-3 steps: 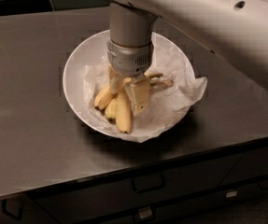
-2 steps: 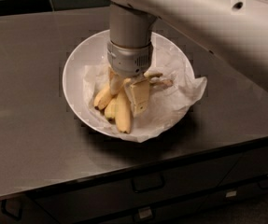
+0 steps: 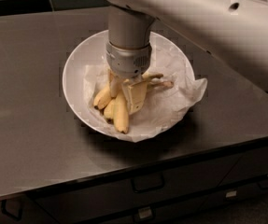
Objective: Pick banana from white bowl
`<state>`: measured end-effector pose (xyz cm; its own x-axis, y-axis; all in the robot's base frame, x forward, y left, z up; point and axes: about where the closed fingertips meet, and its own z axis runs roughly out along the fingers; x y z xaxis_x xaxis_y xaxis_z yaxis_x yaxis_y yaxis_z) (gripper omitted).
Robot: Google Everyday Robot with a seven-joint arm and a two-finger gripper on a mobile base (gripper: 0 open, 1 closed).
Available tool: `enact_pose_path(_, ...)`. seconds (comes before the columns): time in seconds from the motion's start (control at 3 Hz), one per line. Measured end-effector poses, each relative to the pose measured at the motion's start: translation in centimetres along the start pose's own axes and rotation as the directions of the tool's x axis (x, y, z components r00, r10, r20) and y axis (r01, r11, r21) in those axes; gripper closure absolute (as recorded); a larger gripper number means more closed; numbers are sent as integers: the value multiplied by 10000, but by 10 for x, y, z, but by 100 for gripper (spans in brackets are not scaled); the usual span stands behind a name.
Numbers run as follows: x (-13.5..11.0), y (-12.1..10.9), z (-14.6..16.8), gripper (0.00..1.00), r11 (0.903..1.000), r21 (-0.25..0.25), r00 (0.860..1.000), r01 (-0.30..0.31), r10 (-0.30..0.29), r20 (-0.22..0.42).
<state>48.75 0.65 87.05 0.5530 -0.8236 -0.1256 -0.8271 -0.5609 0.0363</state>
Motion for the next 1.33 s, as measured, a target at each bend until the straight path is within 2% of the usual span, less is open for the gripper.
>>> enact_pose_path(0.33,0,0,0,100,10000,1,10000,0,0,0)
enact_pose_path(0.67,-3,-3,-7,100,9987,516,9999,-8,14,-119)
enact_pose_path(1.33,-6,7,-23,100,9900,1410,9989,-52,116,-444)
